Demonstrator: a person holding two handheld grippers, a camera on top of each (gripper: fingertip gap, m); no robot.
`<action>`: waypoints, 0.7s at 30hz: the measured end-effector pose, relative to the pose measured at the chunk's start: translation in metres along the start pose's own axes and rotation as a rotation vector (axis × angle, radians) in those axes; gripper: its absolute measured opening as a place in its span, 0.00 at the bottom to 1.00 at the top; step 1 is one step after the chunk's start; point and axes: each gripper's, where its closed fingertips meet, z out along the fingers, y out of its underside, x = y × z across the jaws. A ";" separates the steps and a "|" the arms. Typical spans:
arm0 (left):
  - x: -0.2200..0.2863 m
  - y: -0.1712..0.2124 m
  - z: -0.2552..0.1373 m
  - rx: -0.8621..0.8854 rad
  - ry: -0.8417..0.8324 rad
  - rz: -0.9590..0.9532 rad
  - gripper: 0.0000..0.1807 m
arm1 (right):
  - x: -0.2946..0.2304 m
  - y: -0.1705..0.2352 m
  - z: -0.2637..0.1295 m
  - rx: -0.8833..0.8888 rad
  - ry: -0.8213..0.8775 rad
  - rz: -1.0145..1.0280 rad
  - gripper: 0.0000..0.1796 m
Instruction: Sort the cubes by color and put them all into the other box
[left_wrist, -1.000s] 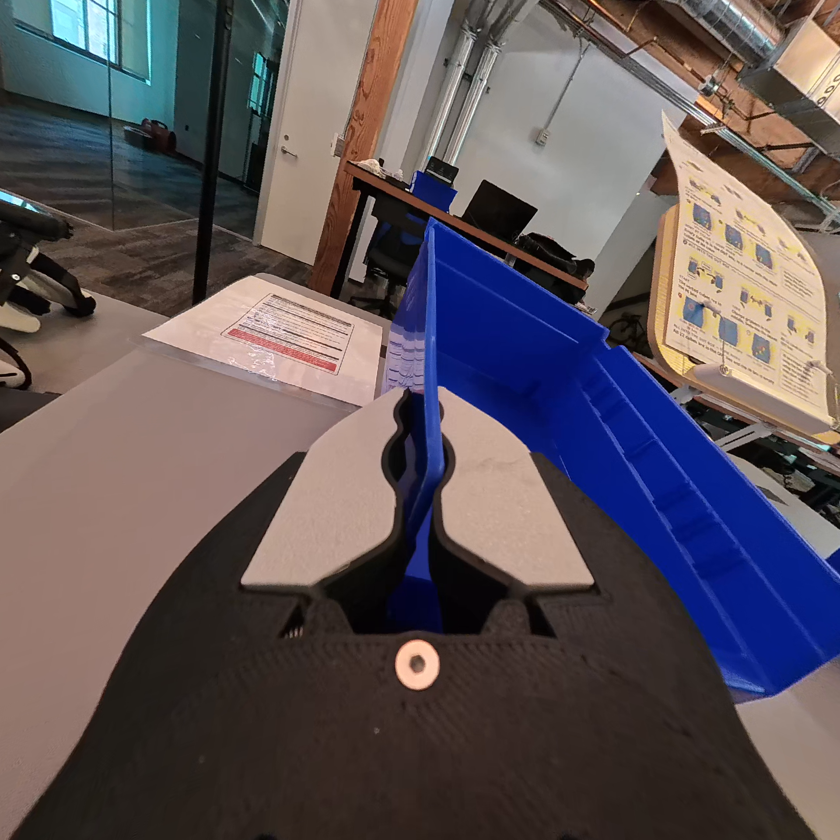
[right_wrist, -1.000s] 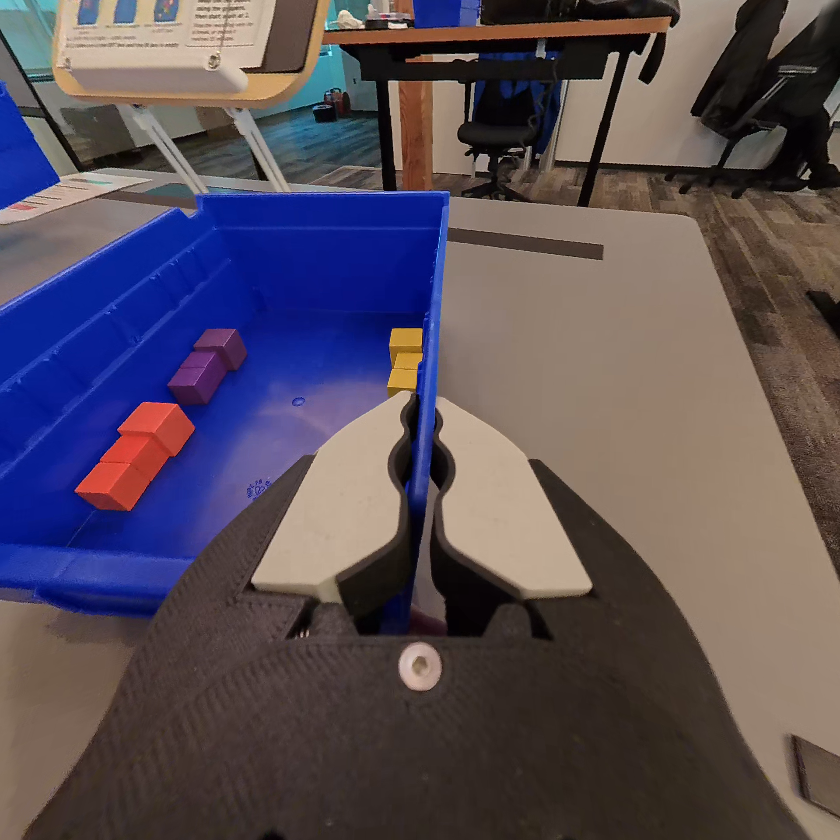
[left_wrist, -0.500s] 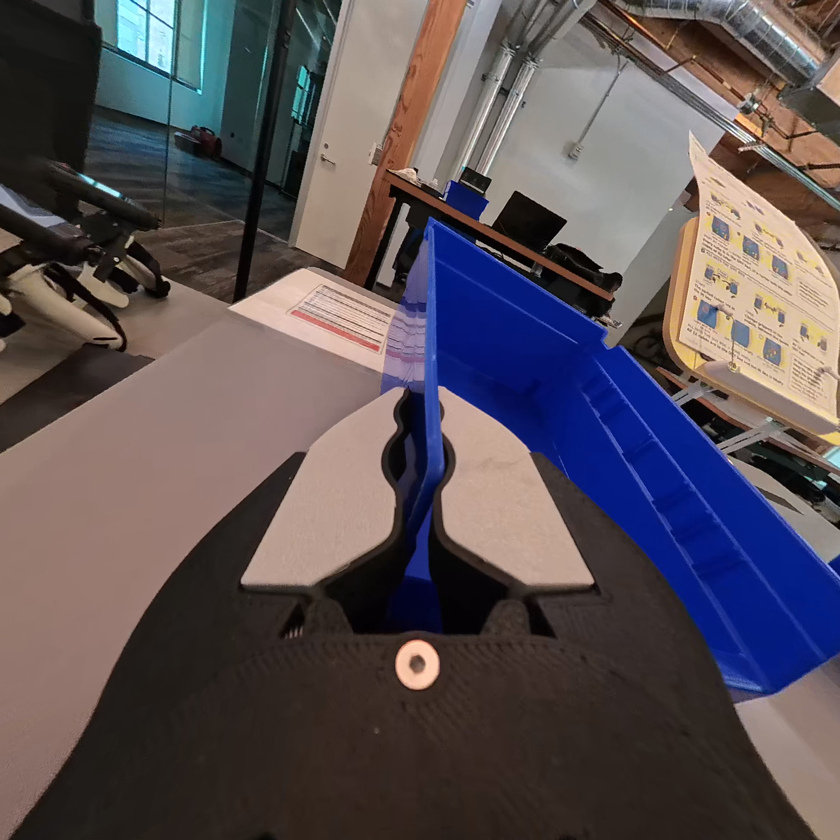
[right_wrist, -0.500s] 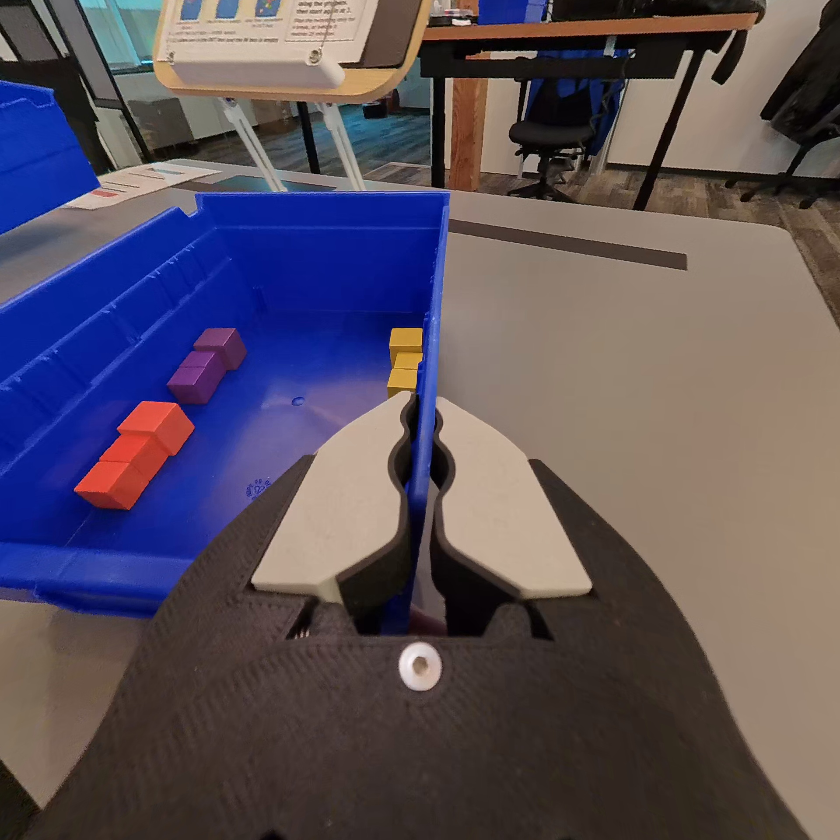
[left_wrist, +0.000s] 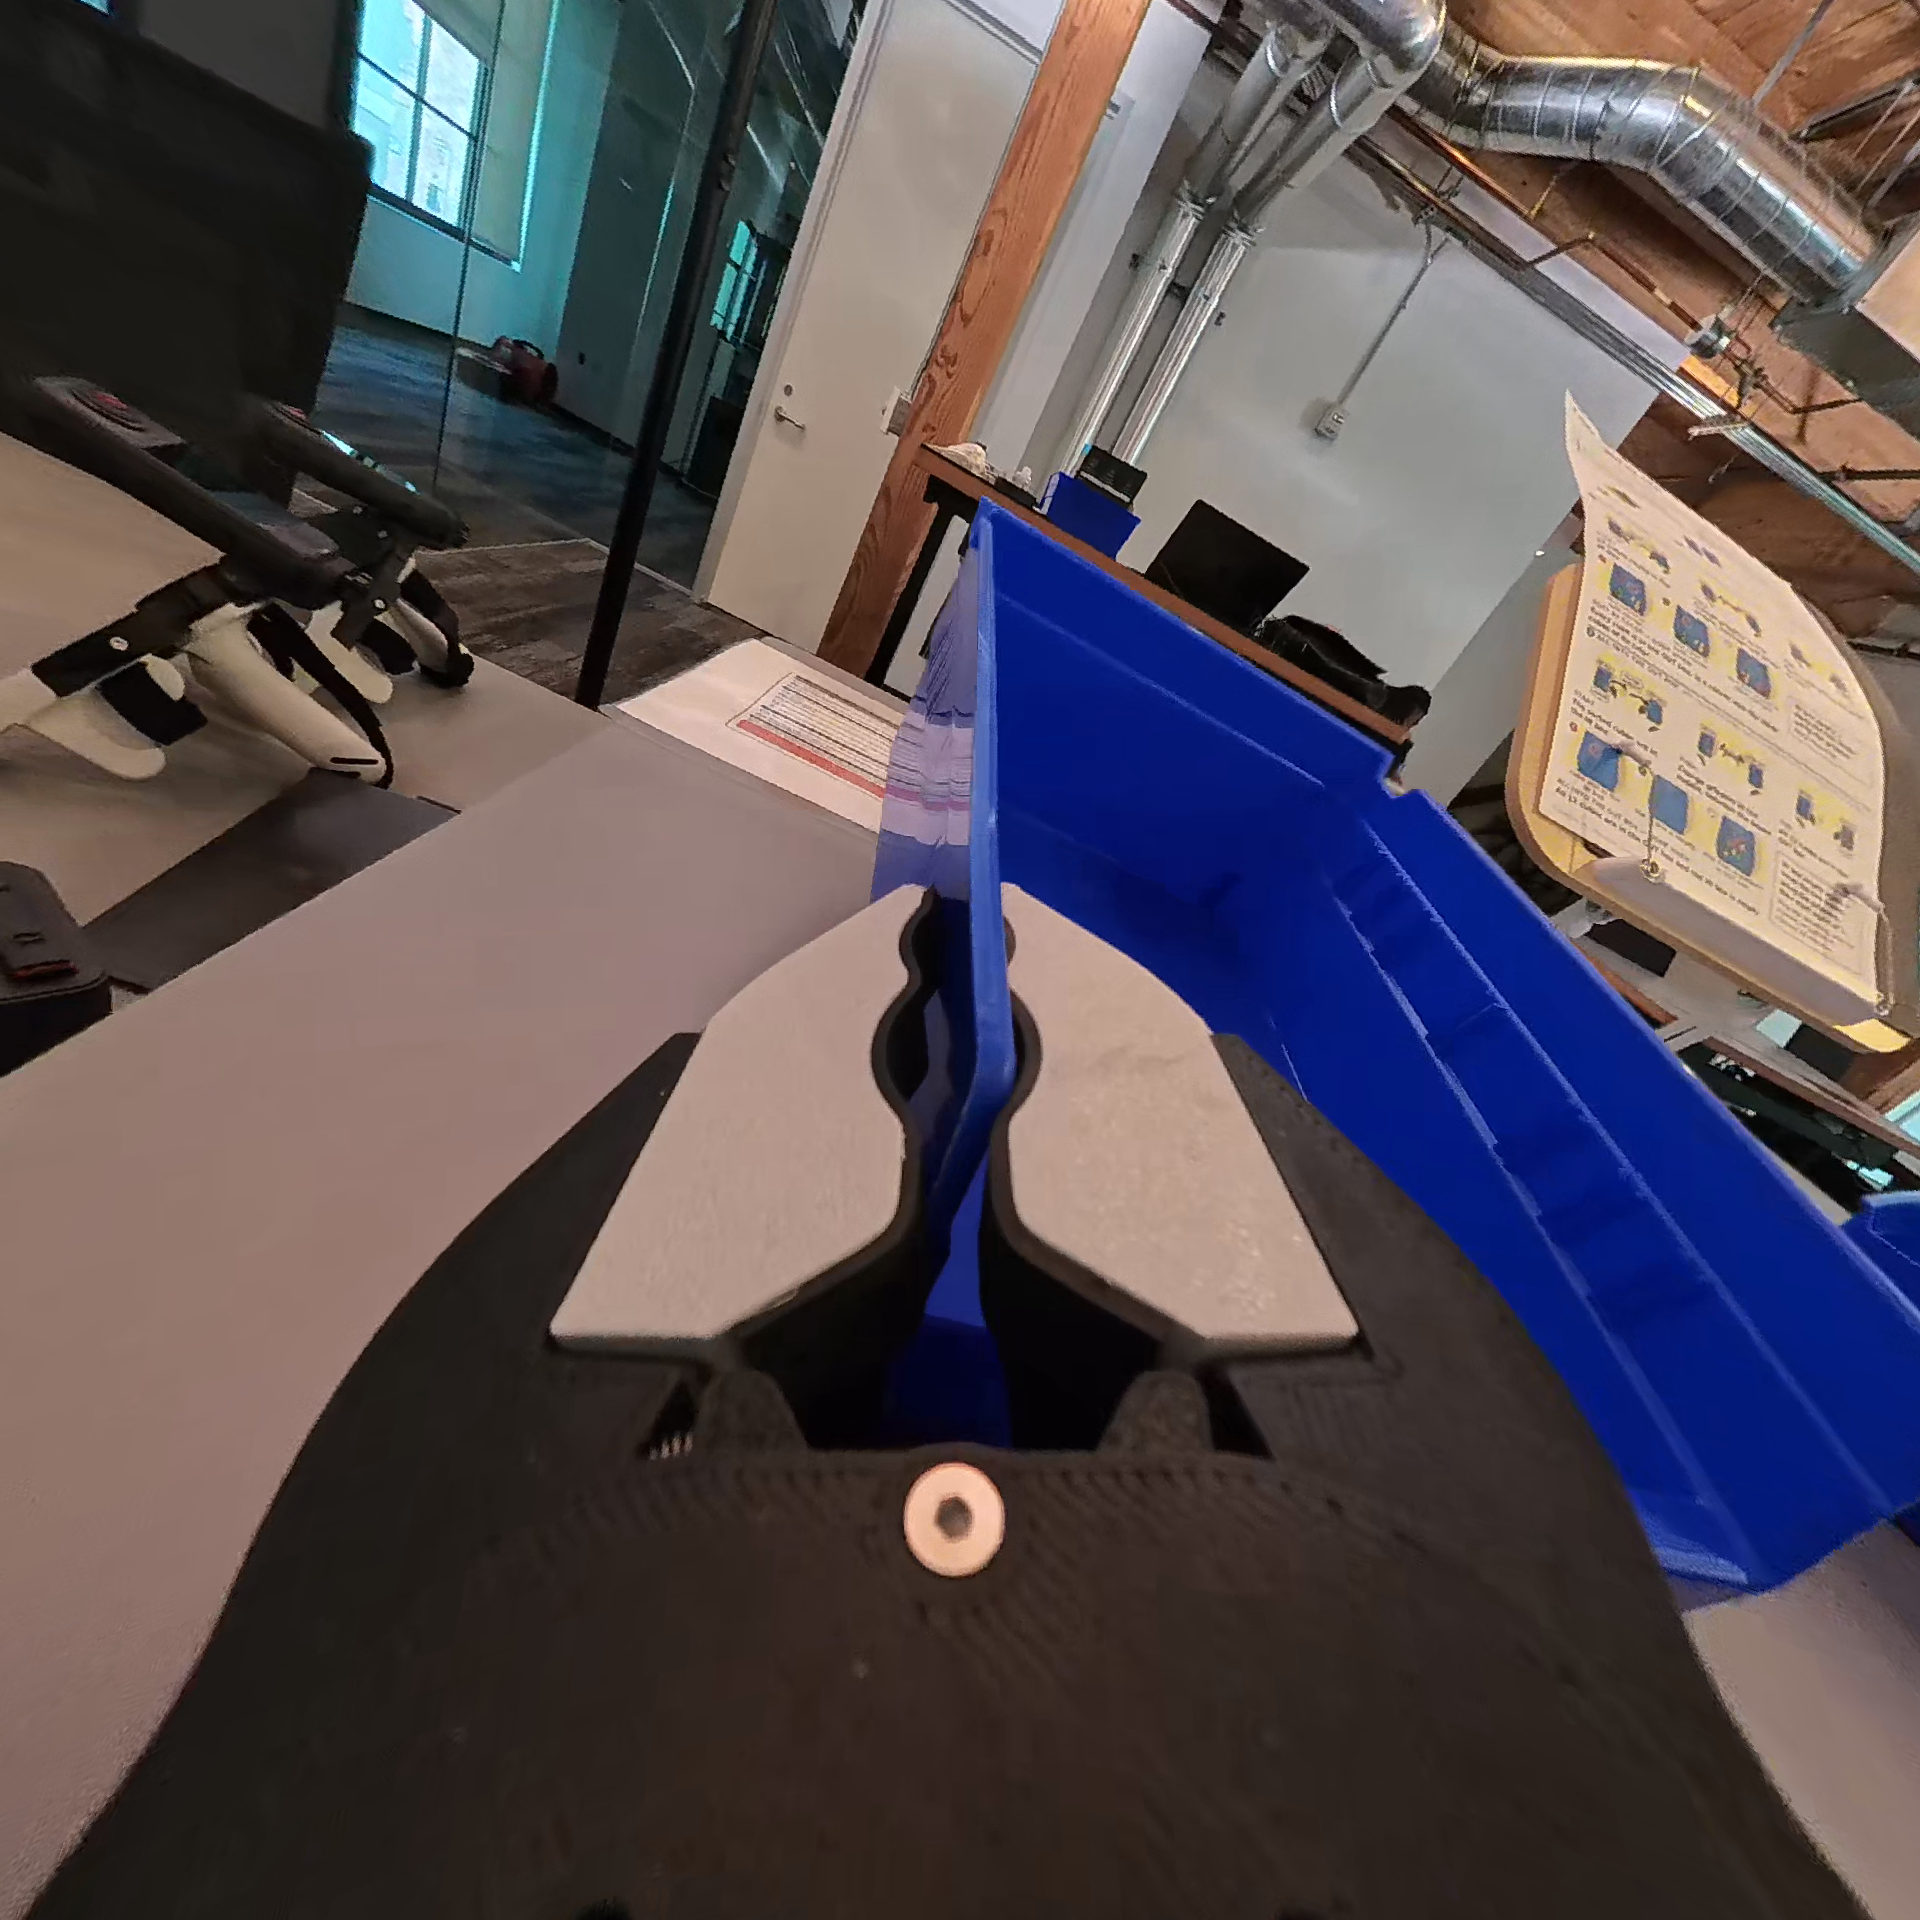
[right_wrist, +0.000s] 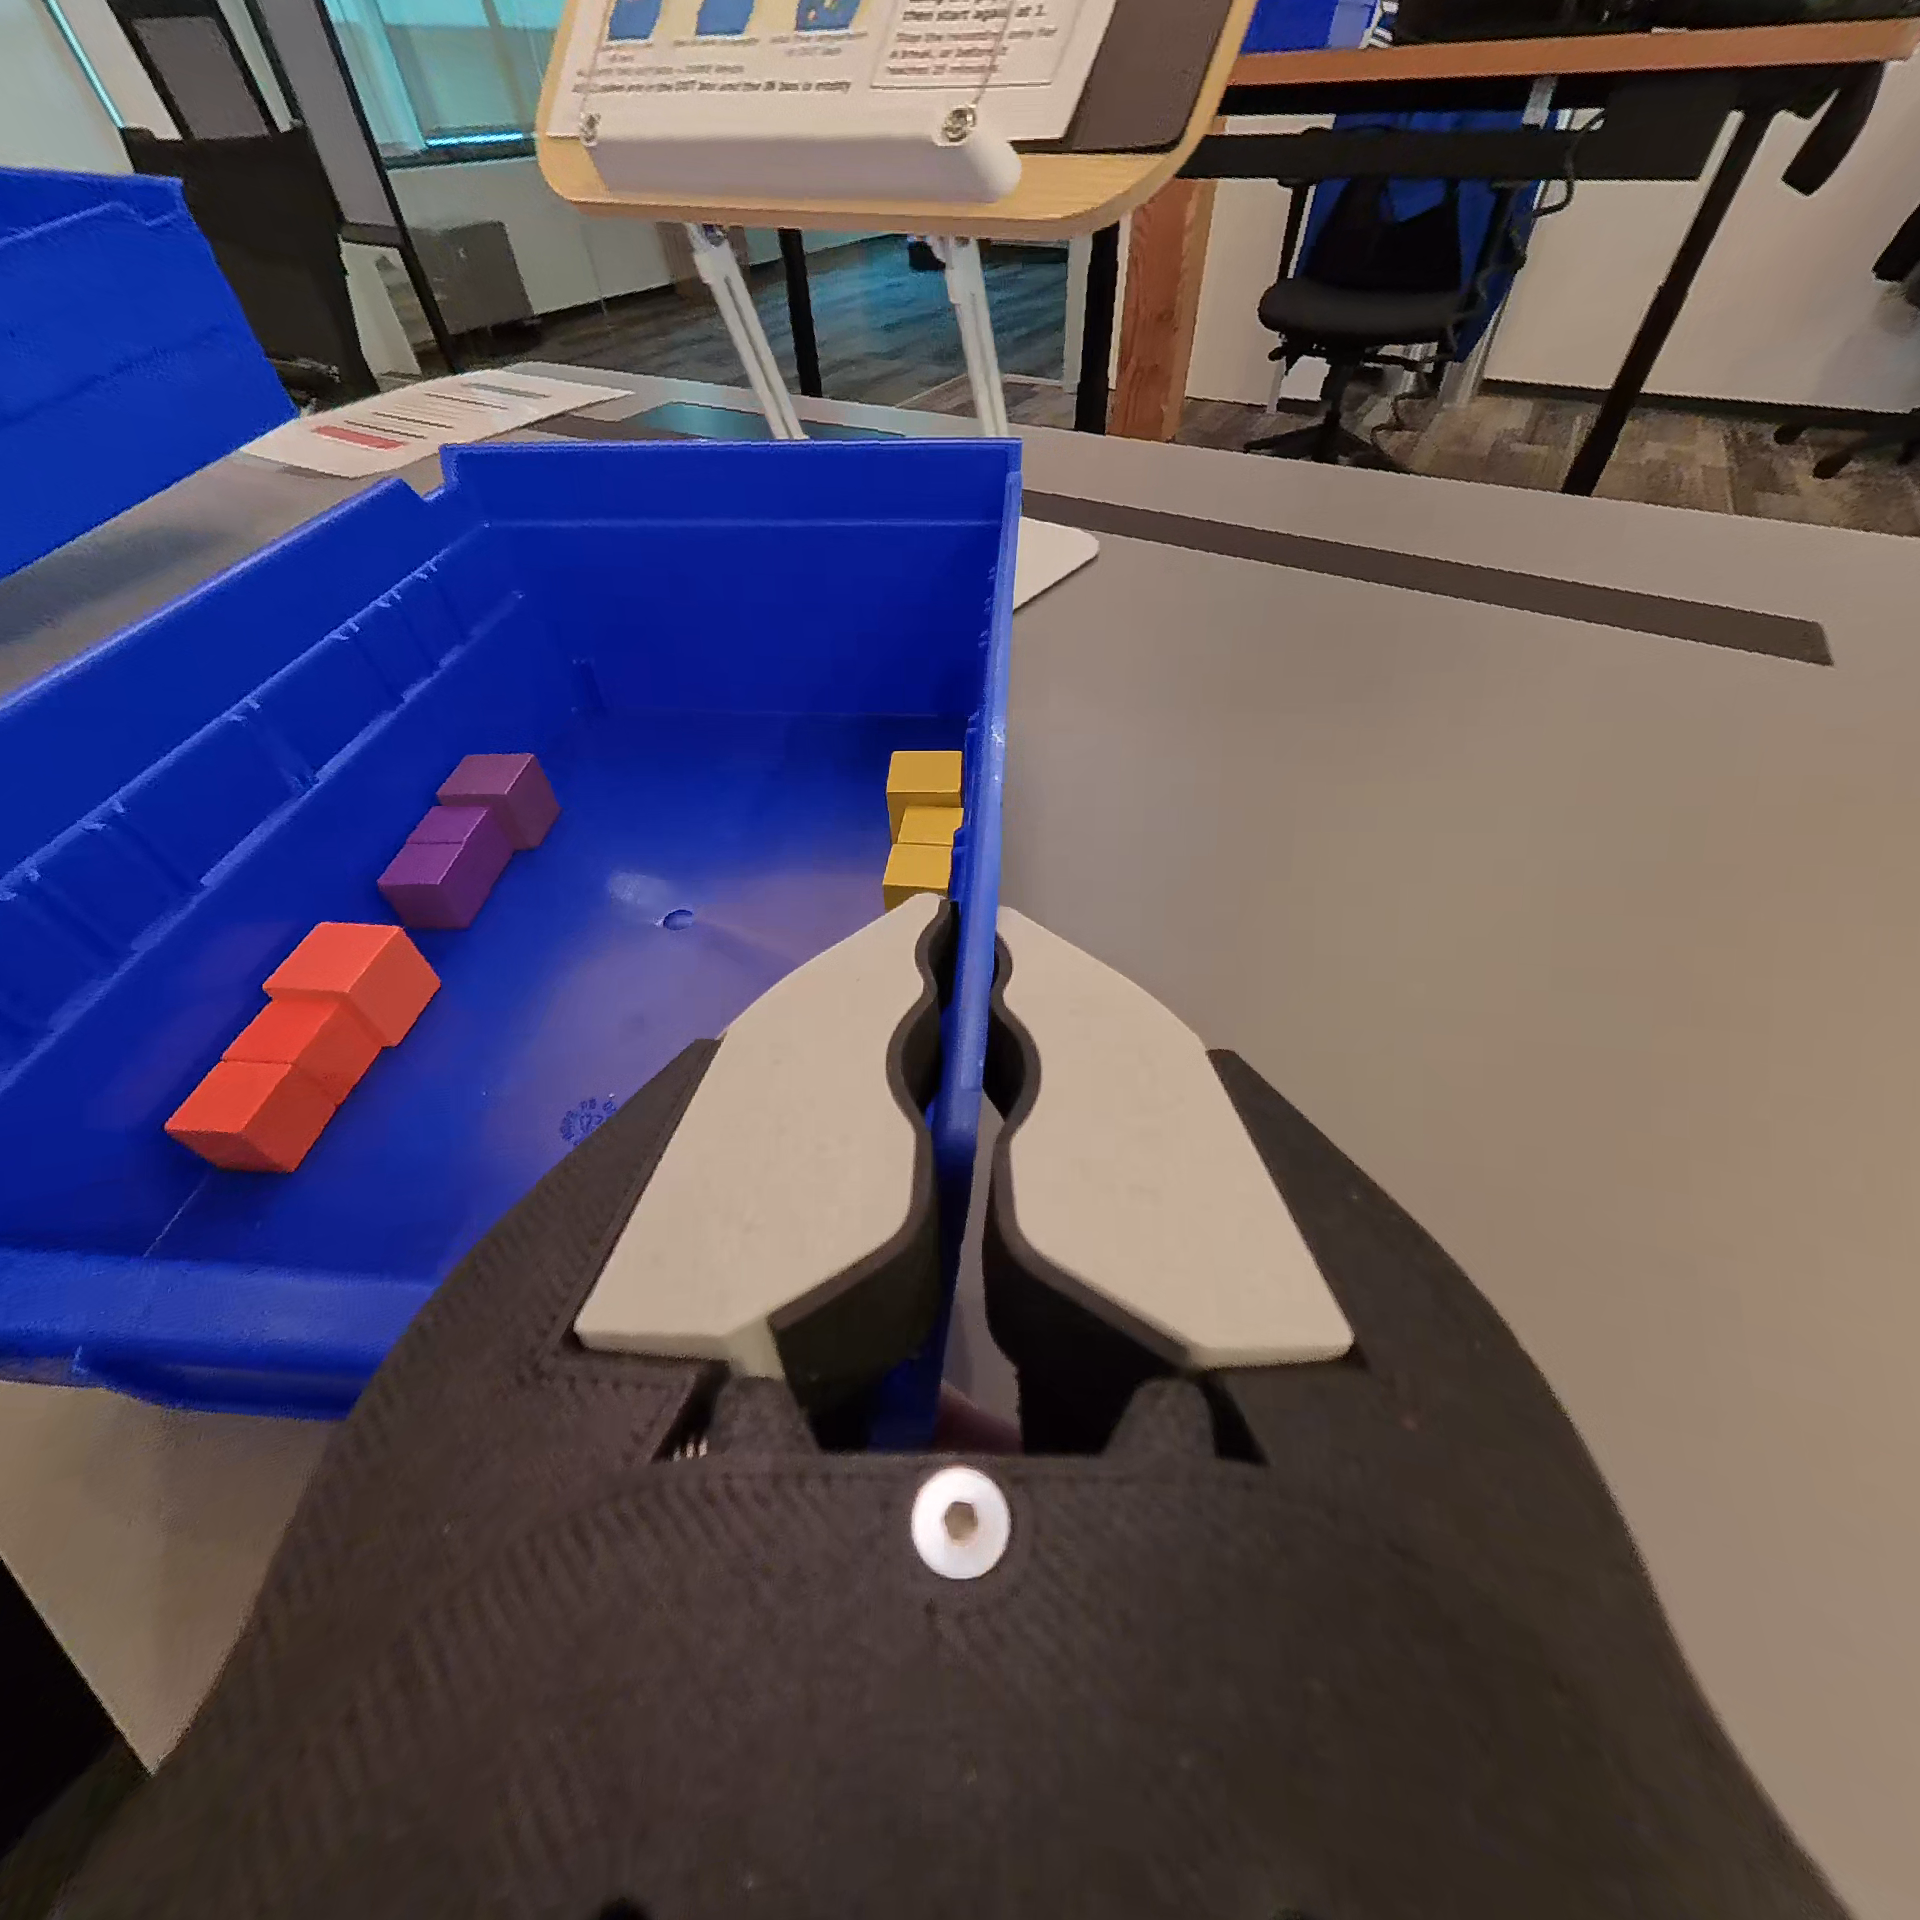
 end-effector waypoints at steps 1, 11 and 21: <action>-0.001 -0.001 -0.001 0.005 -0.005 0.000 0.03 | -0.004 -0.001 0.003 -0.001 -0.005 -0.003 0.01; -0.009 -0.002 -0.021 0.008 -0.022 0.018 0.03 | -0.042 -0.007 0.033 0.000 -0.057 -0.016 0.02; -0.031 -0.007 -0.050 0.036 -0.081 0.027 0.03 | -0.084 -0.016 0.077 -0.006 -0.116 -0.037 0.01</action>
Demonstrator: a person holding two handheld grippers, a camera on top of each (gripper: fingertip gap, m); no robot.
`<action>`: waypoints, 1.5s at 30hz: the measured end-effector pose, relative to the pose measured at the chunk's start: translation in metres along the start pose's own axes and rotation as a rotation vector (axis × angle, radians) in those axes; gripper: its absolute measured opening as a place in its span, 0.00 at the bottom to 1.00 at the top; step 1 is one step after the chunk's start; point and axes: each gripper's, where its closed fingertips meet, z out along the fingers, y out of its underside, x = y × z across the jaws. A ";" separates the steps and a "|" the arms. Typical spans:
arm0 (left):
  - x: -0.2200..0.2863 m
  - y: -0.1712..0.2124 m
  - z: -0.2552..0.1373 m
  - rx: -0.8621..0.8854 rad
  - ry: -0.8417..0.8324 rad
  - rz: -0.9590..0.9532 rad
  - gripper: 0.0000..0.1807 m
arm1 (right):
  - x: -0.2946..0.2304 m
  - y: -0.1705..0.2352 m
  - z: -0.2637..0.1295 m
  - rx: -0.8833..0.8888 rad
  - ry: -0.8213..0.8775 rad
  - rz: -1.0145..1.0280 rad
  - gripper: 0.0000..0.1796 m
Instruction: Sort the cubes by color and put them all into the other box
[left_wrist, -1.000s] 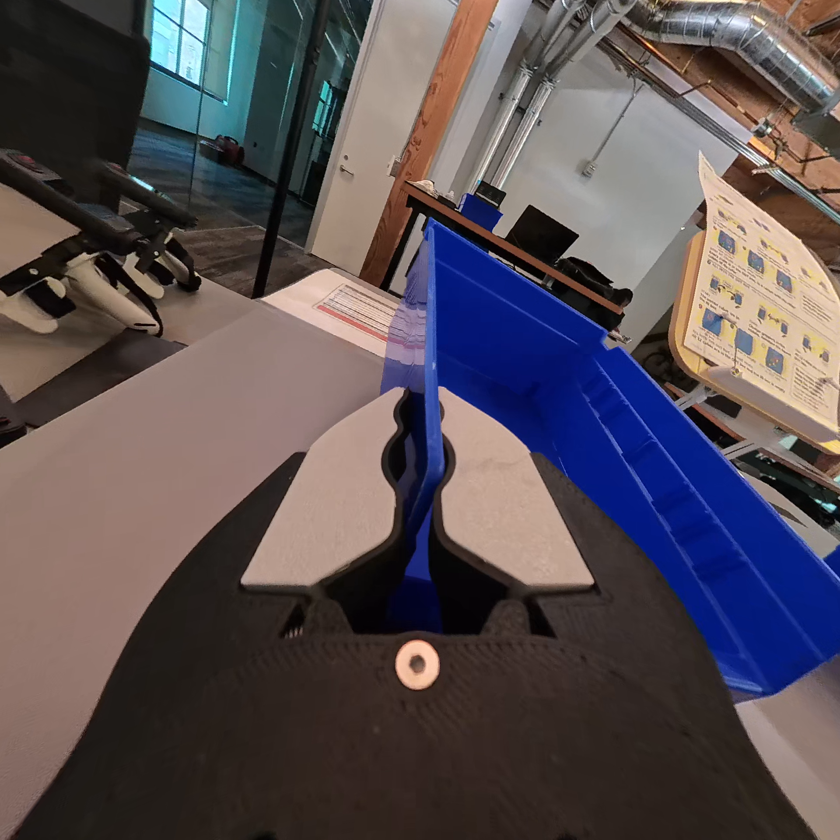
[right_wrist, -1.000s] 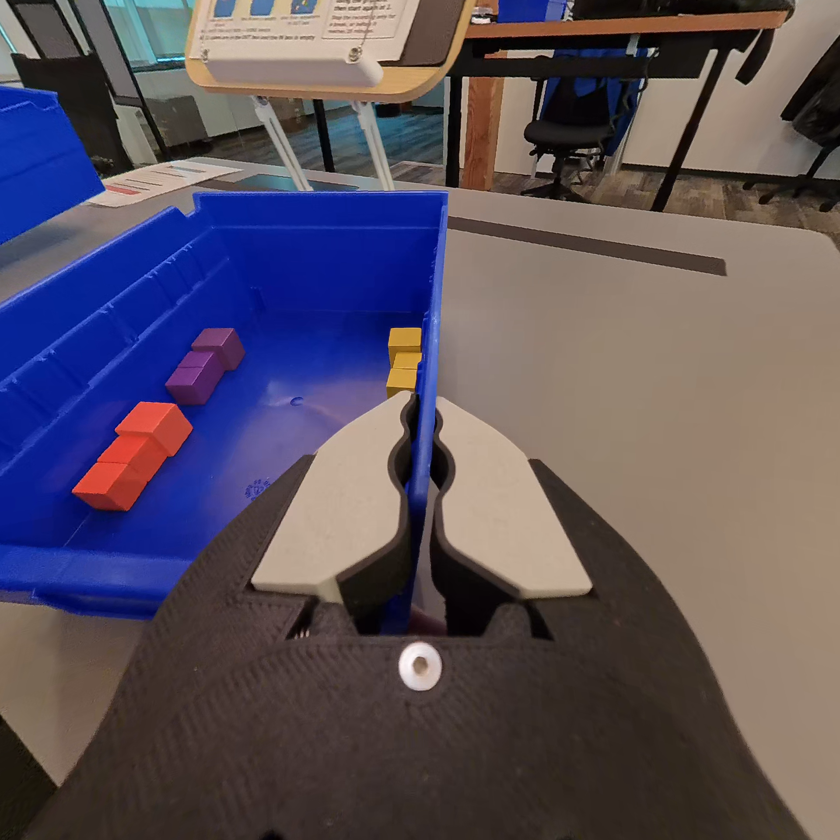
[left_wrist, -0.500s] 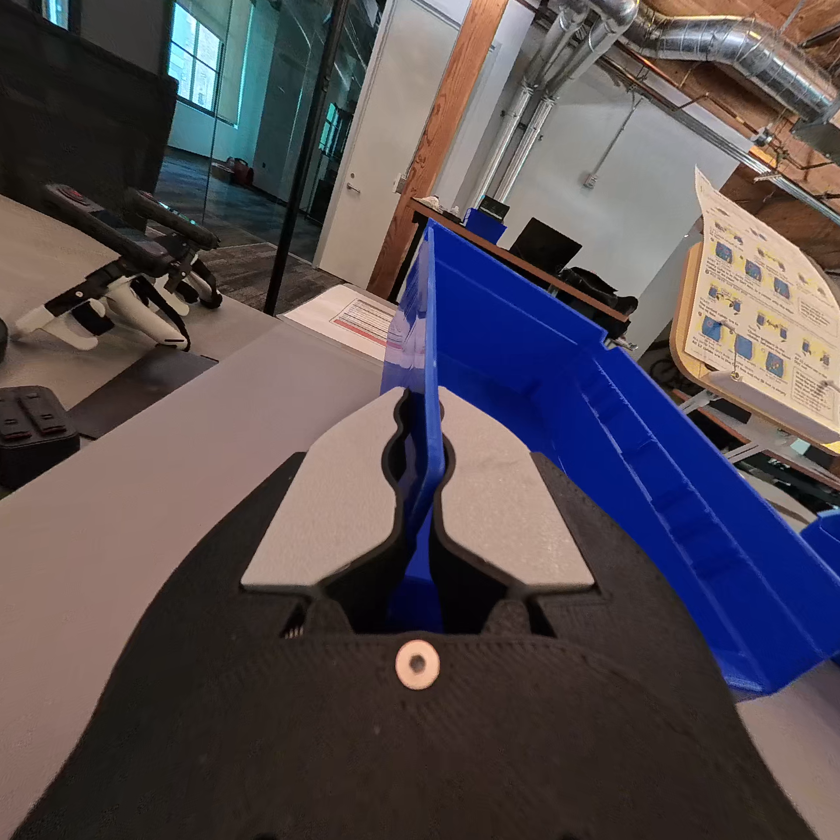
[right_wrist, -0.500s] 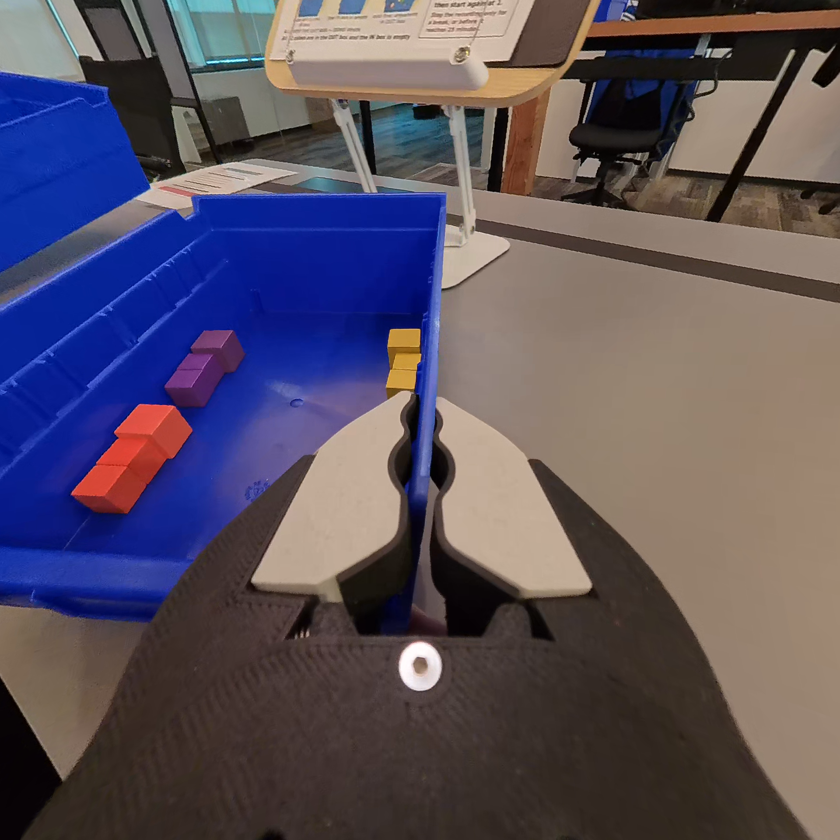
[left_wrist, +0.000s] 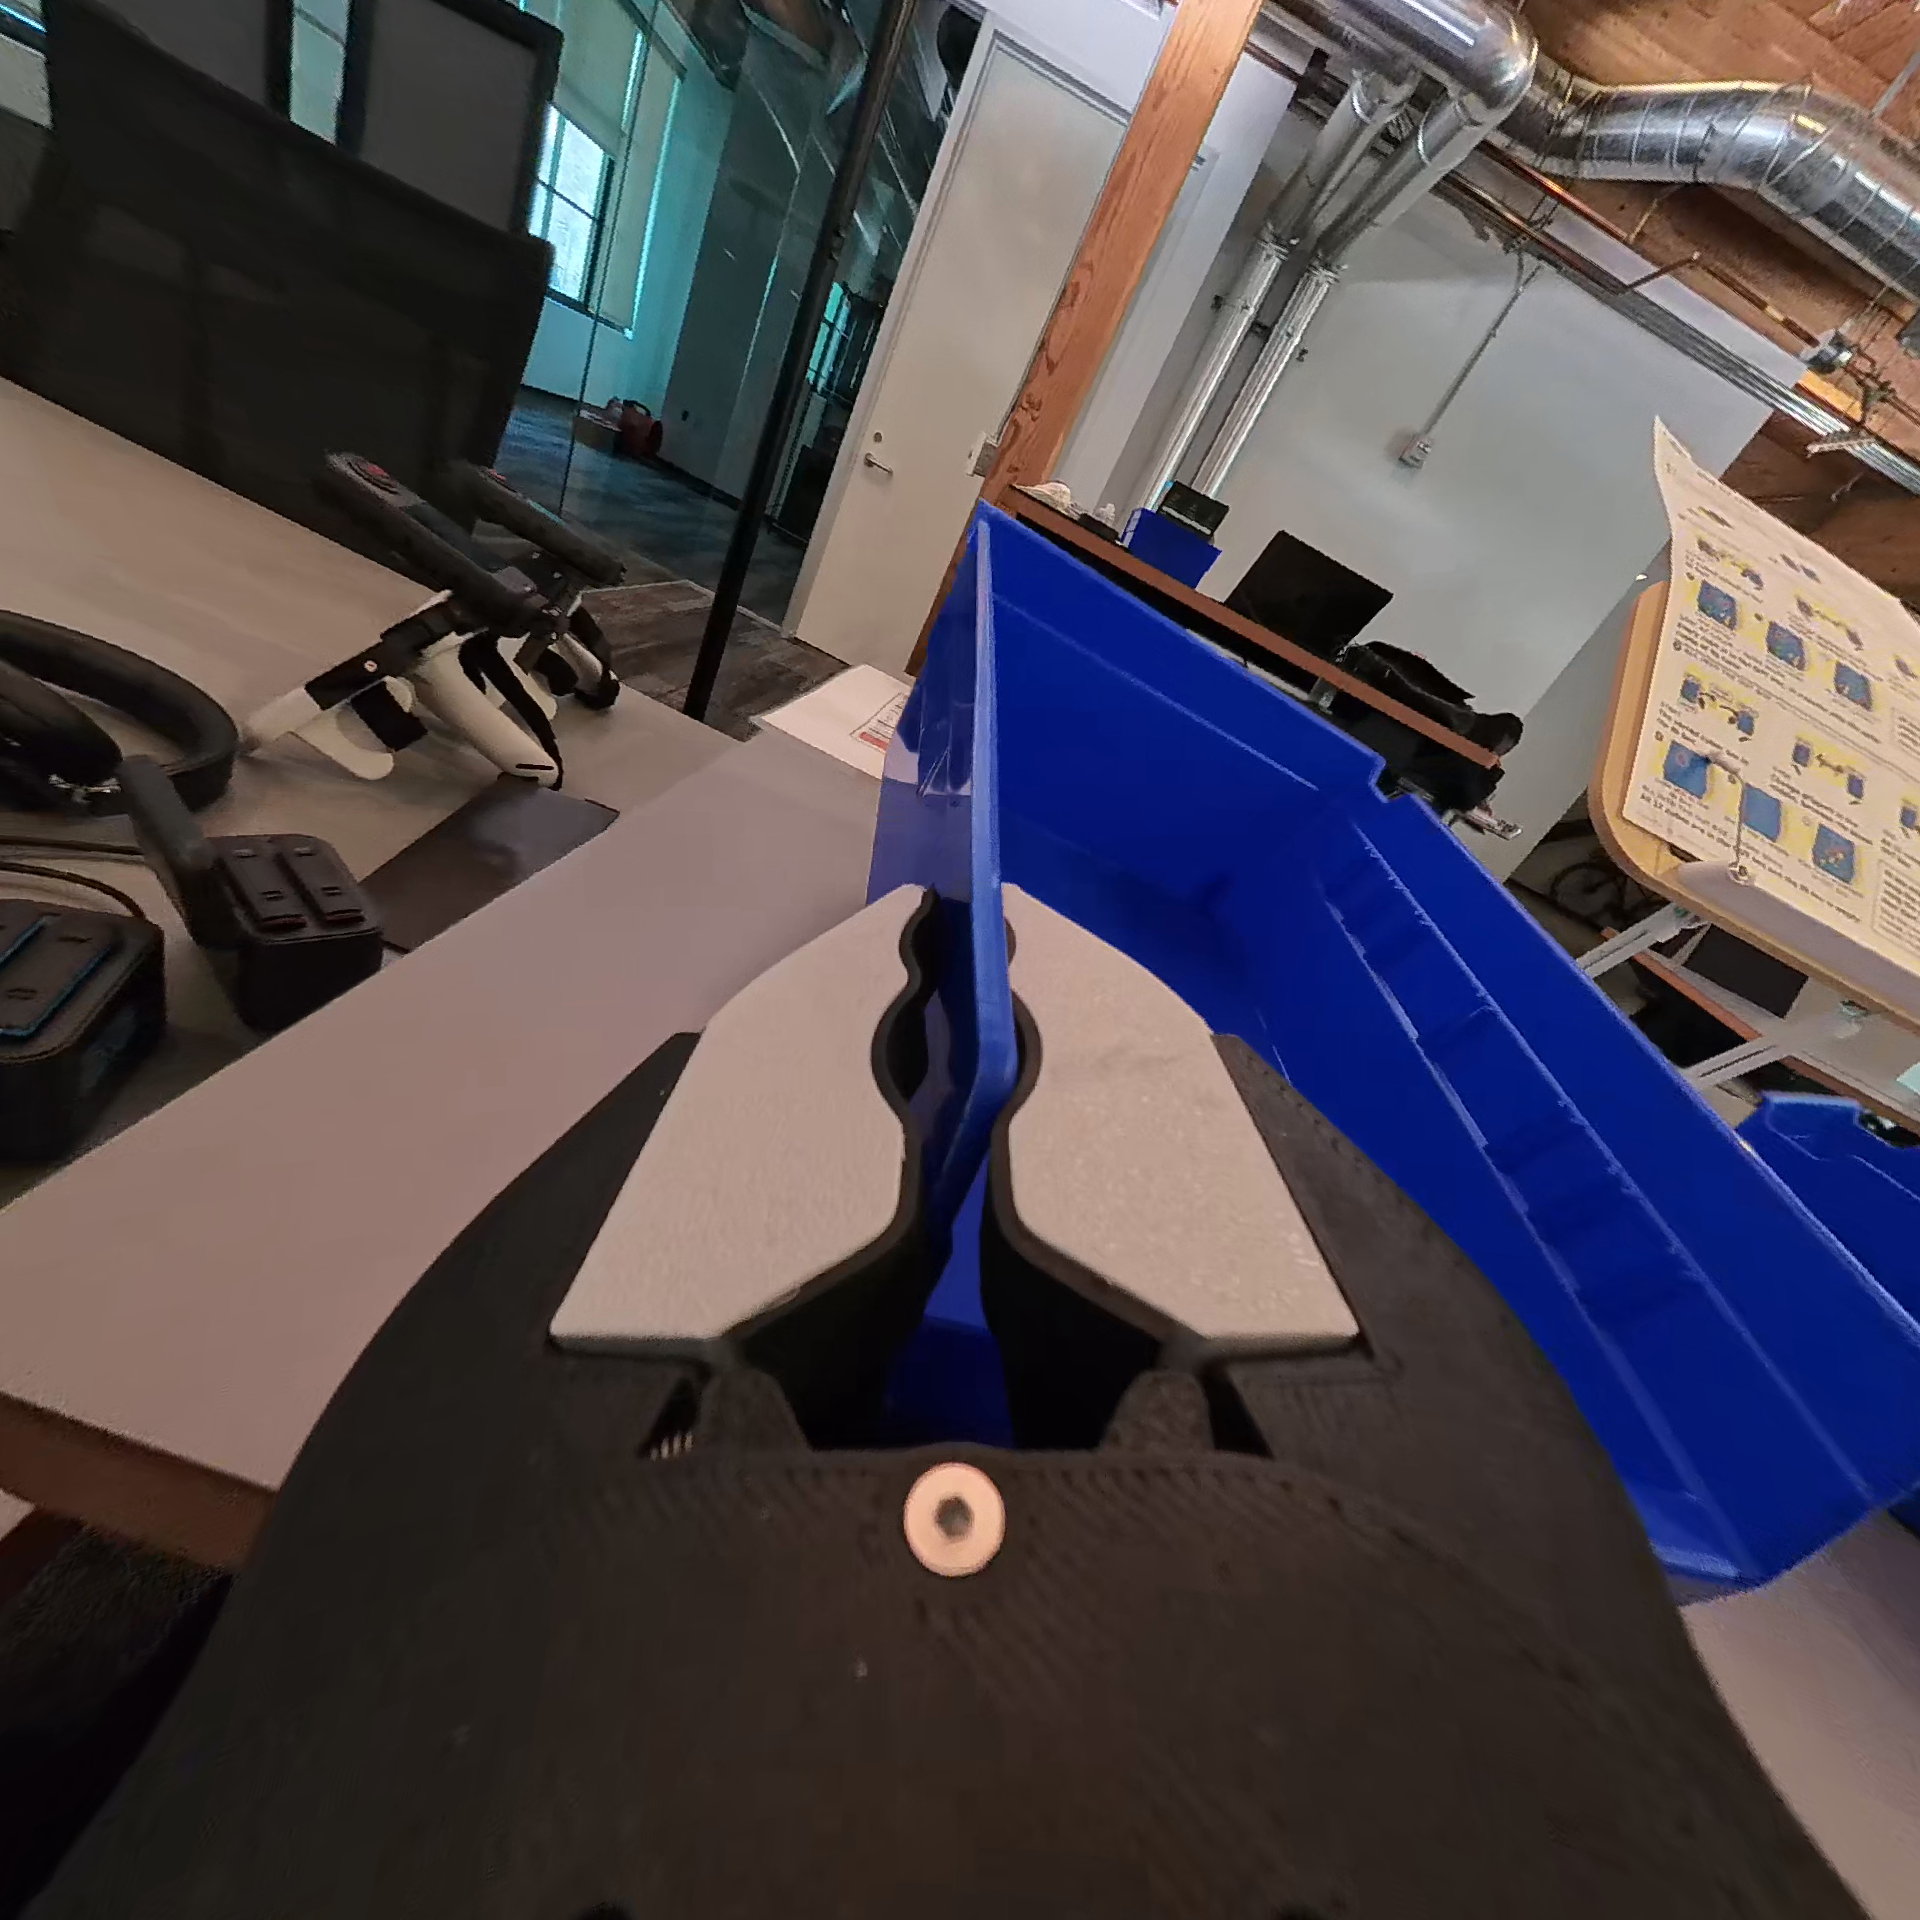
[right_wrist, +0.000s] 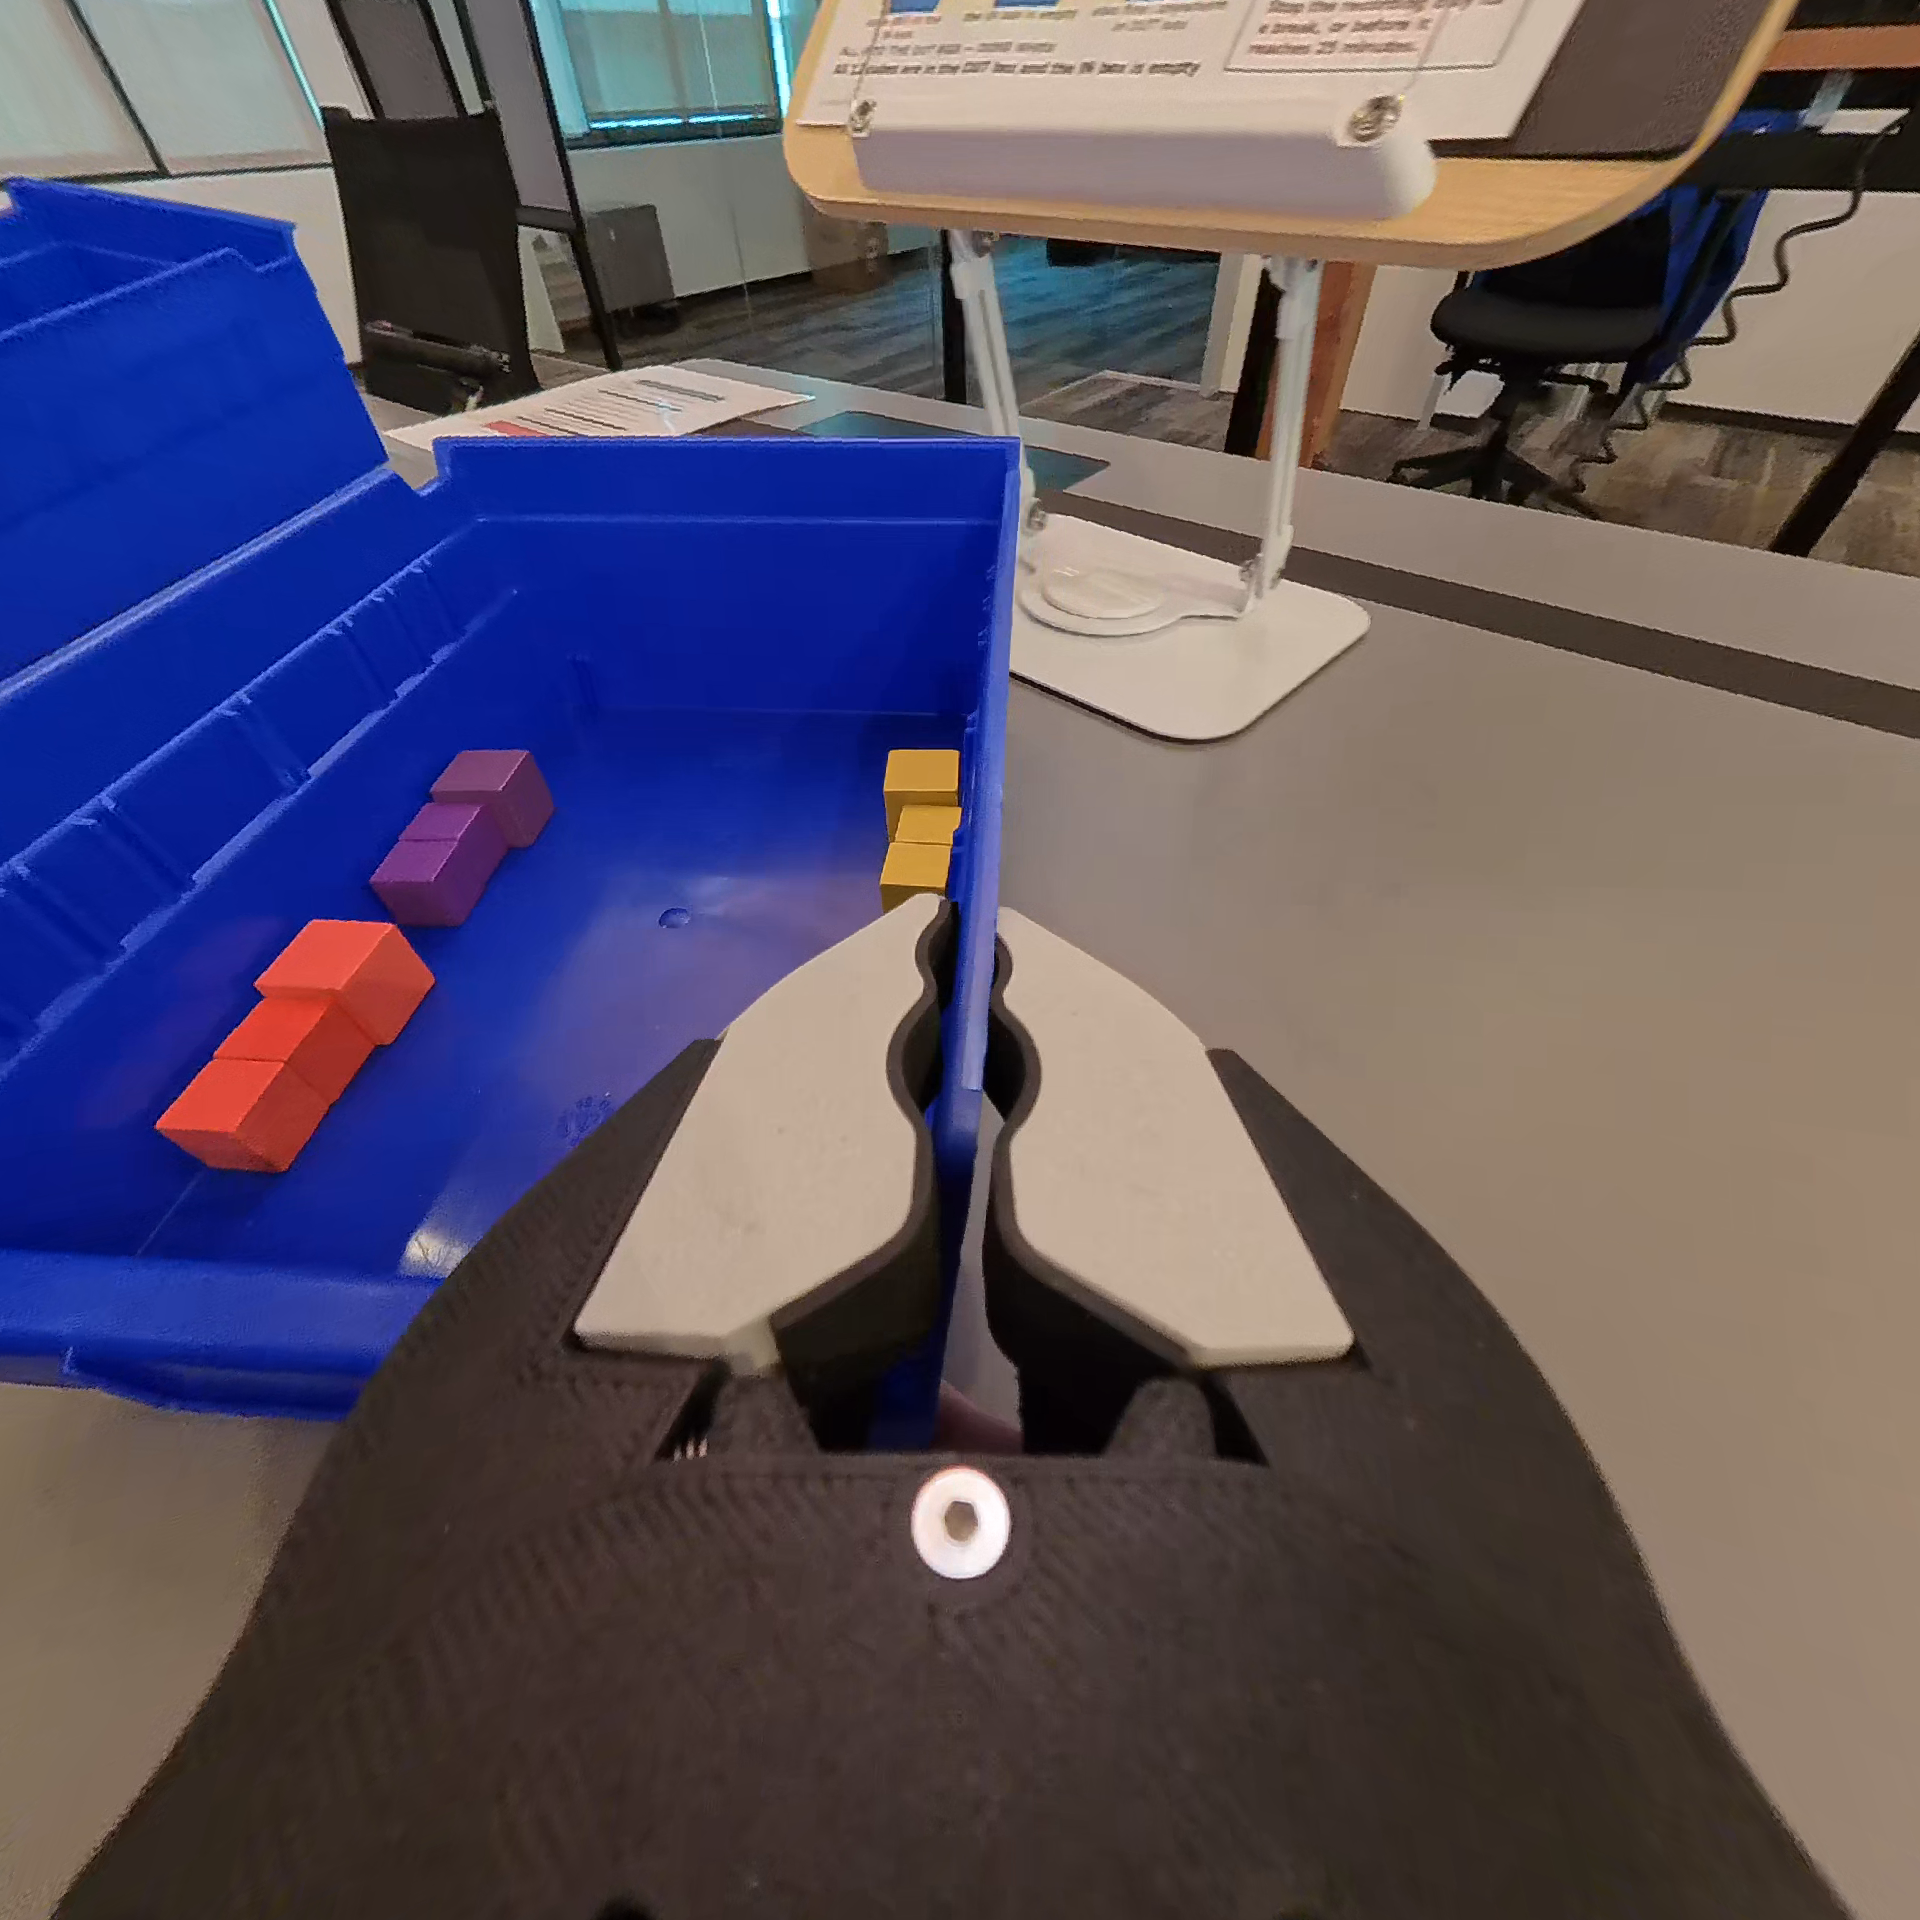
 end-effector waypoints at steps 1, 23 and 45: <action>-0.001 -0.002 -0.001 0.007 -0.002 0.000 0.03 | -0.004 -0.001 0.006 -0.001 -0.005 -0.001 0.01; -0.021 -0.007 -0.009 0.038 -0.044 -0.014 0.03 | -0.059 -0.041 0.073 0.053 -0.144 -0.060 0.25; -0.023 -0.011 -0.013 0.055 -0.047 -0.022 0.03 | -0.172 0.066 0.043 -0.839 -0.976 -1.355 0.19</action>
